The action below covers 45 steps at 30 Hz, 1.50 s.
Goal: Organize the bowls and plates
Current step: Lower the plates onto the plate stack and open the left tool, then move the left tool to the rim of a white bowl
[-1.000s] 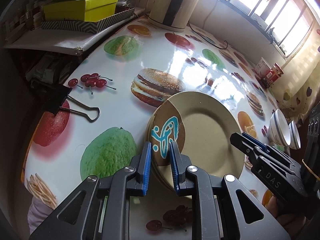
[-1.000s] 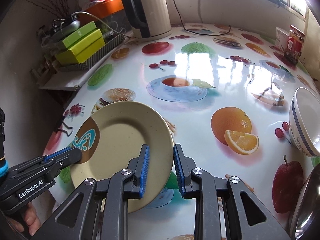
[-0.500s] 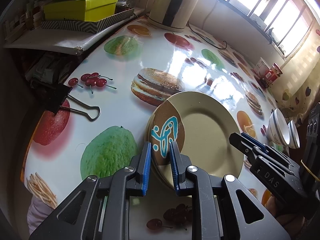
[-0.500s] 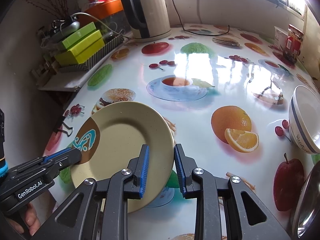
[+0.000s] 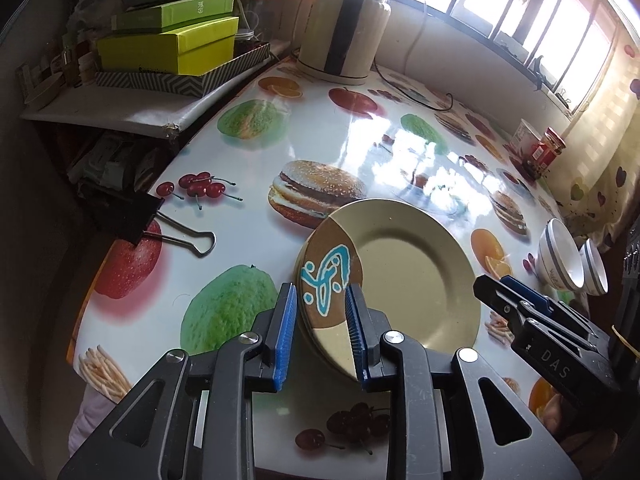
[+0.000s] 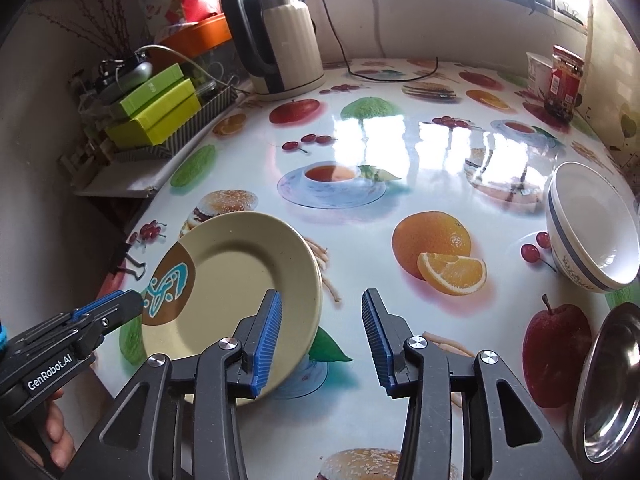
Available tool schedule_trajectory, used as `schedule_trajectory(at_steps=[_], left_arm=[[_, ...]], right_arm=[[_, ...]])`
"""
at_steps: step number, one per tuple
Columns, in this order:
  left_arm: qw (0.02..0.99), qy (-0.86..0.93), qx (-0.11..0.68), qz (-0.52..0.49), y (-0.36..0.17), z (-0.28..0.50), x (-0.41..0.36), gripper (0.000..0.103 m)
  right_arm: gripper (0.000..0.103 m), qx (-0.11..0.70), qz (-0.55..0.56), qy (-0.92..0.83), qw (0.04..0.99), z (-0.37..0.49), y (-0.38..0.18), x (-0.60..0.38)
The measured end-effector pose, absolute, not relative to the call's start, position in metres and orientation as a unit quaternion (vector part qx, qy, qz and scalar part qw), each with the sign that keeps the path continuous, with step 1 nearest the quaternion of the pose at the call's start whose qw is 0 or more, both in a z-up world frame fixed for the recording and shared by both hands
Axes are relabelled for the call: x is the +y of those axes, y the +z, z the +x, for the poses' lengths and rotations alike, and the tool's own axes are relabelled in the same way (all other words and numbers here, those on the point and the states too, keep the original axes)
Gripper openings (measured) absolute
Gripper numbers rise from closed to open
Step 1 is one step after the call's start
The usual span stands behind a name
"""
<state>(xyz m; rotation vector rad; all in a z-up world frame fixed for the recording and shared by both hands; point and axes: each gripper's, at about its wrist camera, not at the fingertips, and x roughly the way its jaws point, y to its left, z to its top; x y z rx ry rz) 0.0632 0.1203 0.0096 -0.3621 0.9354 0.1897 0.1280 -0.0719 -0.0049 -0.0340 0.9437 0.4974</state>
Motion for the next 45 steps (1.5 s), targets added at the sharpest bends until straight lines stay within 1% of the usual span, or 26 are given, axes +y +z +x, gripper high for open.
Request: schedule_trajectory(at_steps=[5, 14, 24, 34, 45], left_arm=[[0.89, 0.09, 0.428, -0.128, 0.022, 0.06, 0.099, 0.027], [0.906, 0.049, 0.412, -0.083, 0.035, 0.066, 0.056, 0.027], [0.913, 0.001, 0.405, -0.042, 0.045, 0.084, 0.014, 0.027], [0.914, -0.028, 0.404, -0.01, 0.049, 0.106, -0.023, 0.027], [0.906, -0.065, 0.418, -0.007, 0.049, 0.147, -0.058, 0.027]], right_arm=[[0.047, 0.431, -0.013, 0.217, 0.876, 0.116, 0.008, -0.091], [0.051, 0.403, -0.009, 0.174, 0.898, 0.096, 0.03, -0.132], [0.053, 0.383, 0.005, 0.13, 0.915, 0.088, 0.046, -0.176], [0.053, 0.378, 0.027, 0.101, 0.92, 0.099, 0.051, -0.215], [0.053, 0.375, 0.05, 0.071, 0.923, 0.126, 0.054, -0.26]])
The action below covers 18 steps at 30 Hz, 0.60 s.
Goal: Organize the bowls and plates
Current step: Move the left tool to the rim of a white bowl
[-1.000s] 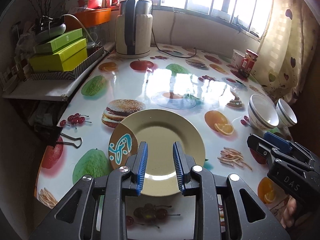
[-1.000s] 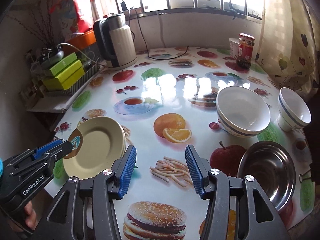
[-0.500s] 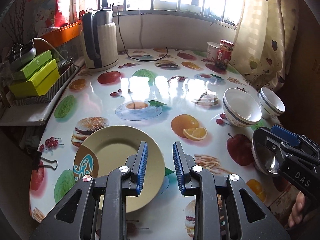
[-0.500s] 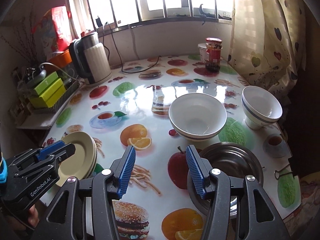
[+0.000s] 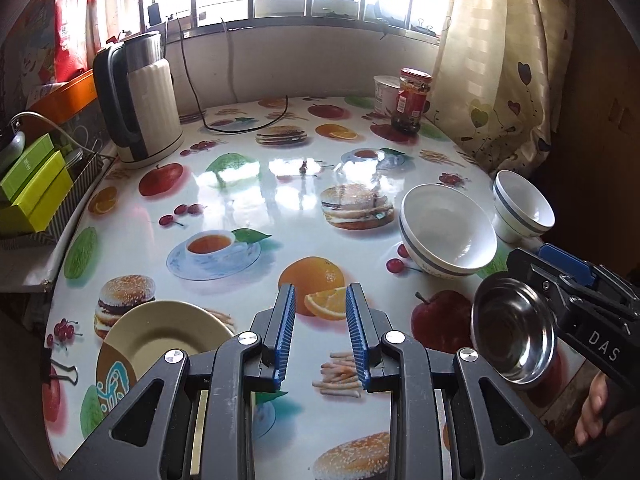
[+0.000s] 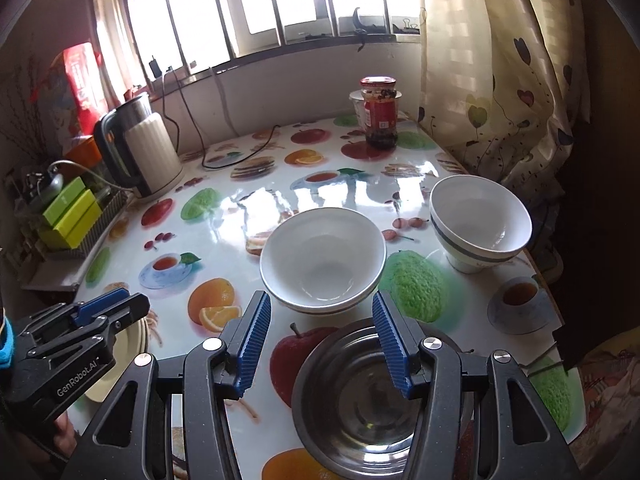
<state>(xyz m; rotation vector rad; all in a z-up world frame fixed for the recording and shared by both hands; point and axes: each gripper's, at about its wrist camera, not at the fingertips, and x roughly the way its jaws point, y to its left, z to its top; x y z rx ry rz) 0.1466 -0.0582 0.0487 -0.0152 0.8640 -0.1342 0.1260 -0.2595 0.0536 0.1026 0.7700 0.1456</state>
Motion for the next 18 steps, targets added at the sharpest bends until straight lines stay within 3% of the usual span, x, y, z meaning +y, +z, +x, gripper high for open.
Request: schedule_trajectory(at_steps=[18], left_arm=[[0.881, -0.131, 0.453, -0.041, 0.032, 0.22, -0.113, 0.027]], right_arm=[[0.053, 0.4, 0.053, 0.048, 0.914, 0.188, 0.037, -0.304]])
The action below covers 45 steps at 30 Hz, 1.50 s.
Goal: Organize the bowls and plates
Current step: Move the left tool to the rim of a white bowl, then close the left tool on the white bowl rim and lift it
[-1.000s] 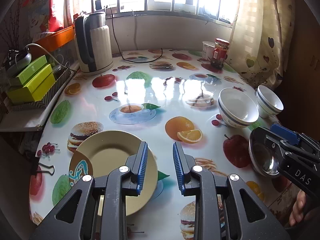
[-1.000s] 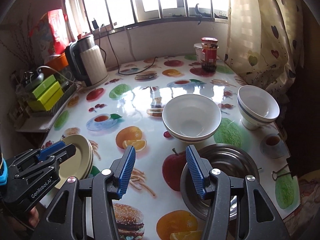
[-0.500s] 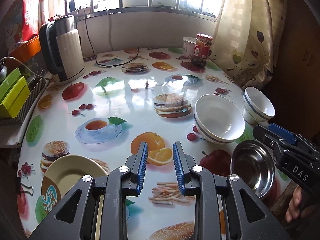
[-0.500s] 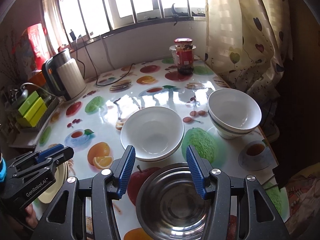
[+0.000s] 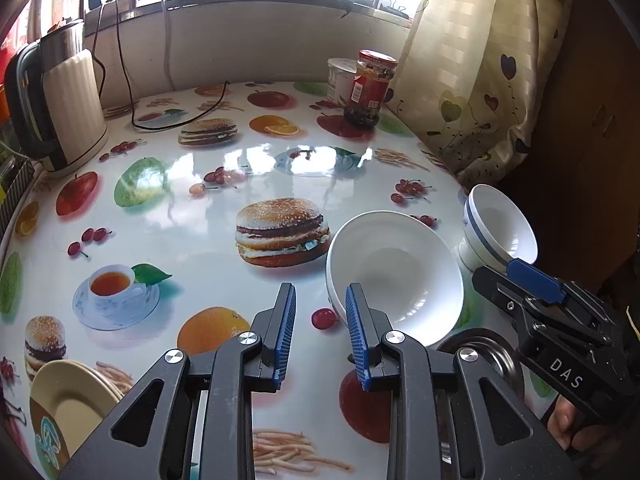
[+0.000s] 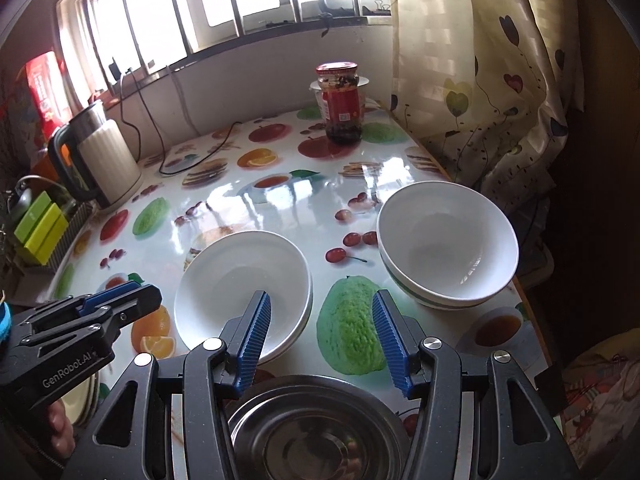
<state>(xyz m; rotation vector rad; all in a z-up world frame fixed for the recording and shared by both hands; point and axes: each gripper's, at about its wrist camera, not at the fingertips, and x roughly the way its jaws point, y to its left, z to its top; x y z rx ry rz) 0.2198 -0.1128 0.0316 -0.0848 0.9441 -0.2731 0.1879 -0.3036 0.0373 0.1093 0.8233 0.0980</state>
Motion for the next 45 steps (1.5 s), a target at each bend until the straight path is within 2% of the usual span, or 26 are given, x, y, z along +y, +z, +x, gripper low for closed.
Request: schedule_trajectory(at_steps=[4, 8, 13, 20, 23, 33, 45], left_arm=[[0.88, -0.14, 0.453, -0.032, 0.028, 0.226, -0.123, 0.027], [0.875, -0.142, 0.462, -0.036, 0.023, 0.233, -0.127, 0.027], [0.868, -0.142, 0.473, -0.041, 0.015, 0.238, -0.129, 0.027], [0.866, -0.144, 0.477, -0.04, 0.01, 0.241, -0.132, 0.027], [0.866, -0.14, 0.479, -0.036, 0.009, 0.243, -0.132, 0.021], [0.864, -0.136, 0.483, -0.038, 0.007, 0.244, -0.131, 0.013], [0.865, -0.135, 0.482, -0.035, 0.006, 0.244, -0.131, 0.013]], right_arm=[[0.053, 0.407, 0.051, 0.052, 0.91, 0.198, 0.03, -0.304], [0.049, 0.415, 0.051, 0.052, 0.907, 0.205, 0.024, -0.303], [0.042, 0.428, 0.046, 0.054, 0.901, 0.212, 0.017, -0.301], [0.027, 0.438, 0.053, 0.058, 0.896, 0.217, 0.01, -0.299], [0.024, 0.438, 0.055, 0.06, 0.895, 0.218, 0.009, -0.299], [0.012, 0.436, 0.06, 0.067, 0.895, 0.219, 0.01, -0.296], [0.01, 0.434, 0.059, 0.069, 0.896, 0.219, 0.01, -0.294]])
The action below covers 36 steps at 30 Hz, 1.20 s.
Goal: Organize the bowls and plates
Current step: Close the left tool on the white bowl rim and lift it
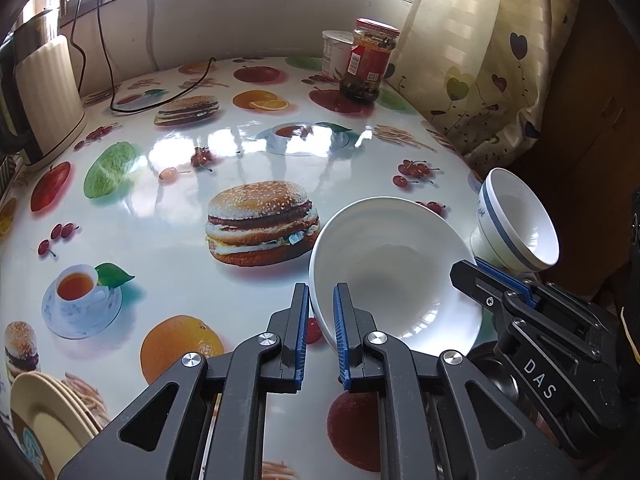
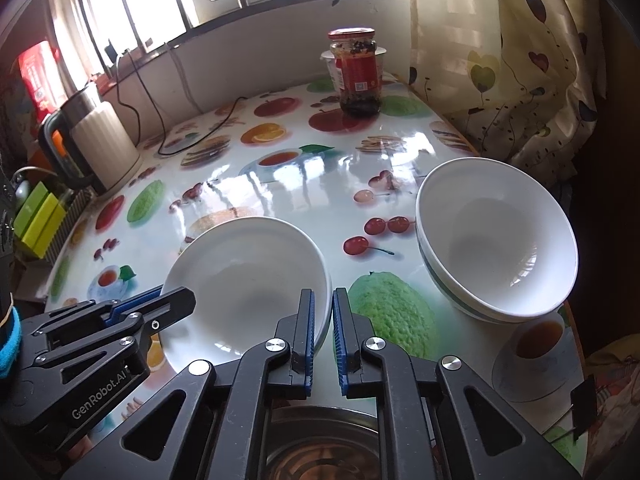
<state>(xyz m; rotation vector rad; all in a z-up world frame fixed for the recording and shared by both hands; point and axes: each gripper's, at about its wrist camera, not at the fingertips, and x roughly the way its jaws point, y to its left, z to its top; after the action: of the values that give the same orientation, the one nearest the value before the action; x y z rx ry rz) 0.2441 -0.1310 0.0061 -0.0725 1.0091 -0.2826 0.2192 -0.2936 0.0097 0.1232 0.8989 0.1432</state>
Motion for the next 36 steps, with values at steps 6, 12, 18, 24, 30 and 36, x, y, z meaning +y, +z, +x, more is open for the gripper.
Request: schedule_trajectory(at_steps=[6, 12, 18, 24, 30, 36], left_arm=[[0.866, -0.133, 0.481, -0.031, 0.006, 0.245, -0.131, 0.013], [0.867, -0.132, 0.479, -0.027, 0.005, 0.245, -0.132, 0.013], [0.87, -0.132, 0.475, -0.029, 0.006, 0.245, -0.131, 0.013], [0.875, -0.13, 0.466, -0.027, 0.013, 0.242, -0.129, 0.013], [0.877, -0.129, 0.462, -0.026, 0.017, 0.237, -0.131, 0.013], [0.881, -0.133, 0.454, -0.027, 0.024, 0.229, -0.13, 0.013]], right_arm=[[0.01, 0.433, 0.062, 0.067, 0.897, 0.22, 0.01, -0.295], [0.01, 0.432, 0.065, 0.067, 0.897, 0.22, 0.01, -0.294], [0.01, 0.429, 0.068, 0.068, 0.898, 0.221, 0.012, -0.297], [0.01, 0.422, 0.07, 0.068, 0.902, 0.217, 0.014, -0.297], [0.01, 0.413, 0.072, 0.07, 0.905, 0.212, 0.02, -0.297], [0.01, 0.401, 0.072, 0.07, 0.91, 0.203, 0.03, -0.297]])
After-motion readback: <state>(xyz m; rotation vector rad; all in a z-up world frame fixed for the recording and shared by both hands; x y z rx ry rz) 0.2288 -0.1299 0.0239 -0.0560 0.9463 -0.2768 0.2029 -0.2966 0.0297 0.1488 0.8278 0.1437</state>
